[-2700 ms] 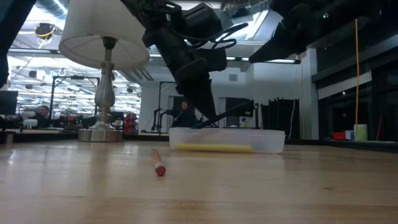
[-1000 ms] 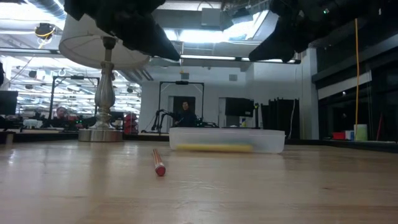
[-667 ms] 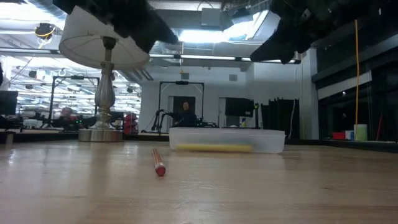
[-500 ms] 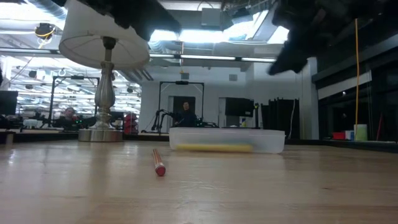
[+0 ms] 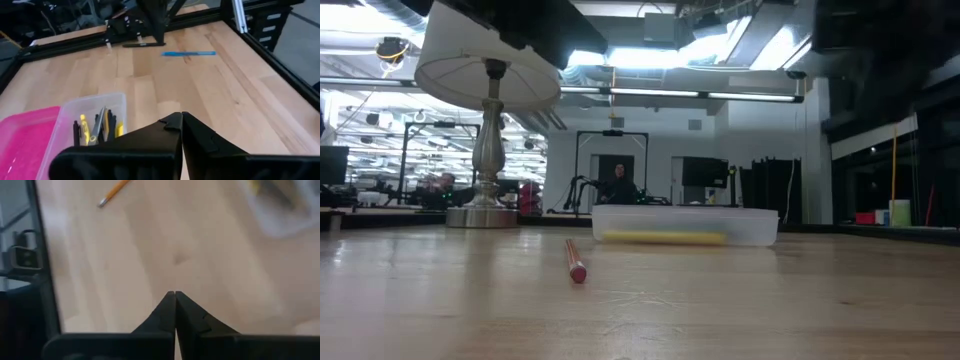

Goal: Pick & place school supplies into a supply box
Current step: Put the blue pen into the pink supply box

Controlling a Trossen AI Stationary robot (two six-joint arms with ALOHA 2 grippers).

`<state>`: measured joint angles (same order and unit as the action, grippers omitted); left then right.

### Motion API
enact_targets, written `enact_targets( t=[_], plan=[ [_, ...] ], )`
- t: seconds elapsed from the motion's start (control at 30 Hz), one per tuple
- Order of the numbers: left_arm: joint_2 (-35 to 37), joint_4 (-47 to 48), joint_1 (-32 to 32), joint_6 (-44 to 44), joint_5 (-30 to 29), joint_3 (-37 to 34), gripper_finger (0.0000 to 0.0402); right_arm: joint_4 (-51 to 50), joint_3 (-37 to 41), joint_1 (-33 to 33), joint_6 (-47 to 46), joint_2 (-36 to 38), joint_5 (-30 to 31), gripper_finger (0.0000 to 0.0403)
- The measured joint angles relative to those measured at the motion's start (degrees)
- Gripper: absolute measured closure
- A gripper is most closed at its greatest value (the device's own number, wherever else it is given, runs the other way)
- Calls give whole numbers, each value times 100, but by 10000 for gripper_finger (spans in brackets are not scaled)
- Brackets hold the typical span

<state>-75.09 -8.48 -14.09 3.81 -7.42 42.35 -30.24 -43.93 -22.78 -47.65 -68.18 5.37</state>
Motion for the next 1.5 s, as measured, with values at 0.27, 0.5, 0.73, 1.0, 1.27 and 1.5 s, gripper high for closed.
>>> enact_targets(
  t=[0.27,0.5,0.73,1.0,1.27,1.5],
  plan=[
    [-137,-29,41,-96,-230,0,398,-1222,-387,-941,-2146,-204,184,399],
    [-142,-82,37,-10,-234,0,398,-2154,-1053,-1340,-3670,-797,54,399],
    [-142,-81,37,-4,-242,0,398,-2184,-1348,-1656,-4266,-1416,44,399],
    [-142,-77,37,-7,-437,0,398,-2192,-1389,-1848,-4649,-1763,18,399],
    [-142,-77,31,-150,-435,0,398,-2194,-1389,-1943,-4665,-1873,10,399],
    [-142,-77,31,-155,-433,0,398,-2194,-1389,-1943,-4665,-1875,49,395]
  ],
)
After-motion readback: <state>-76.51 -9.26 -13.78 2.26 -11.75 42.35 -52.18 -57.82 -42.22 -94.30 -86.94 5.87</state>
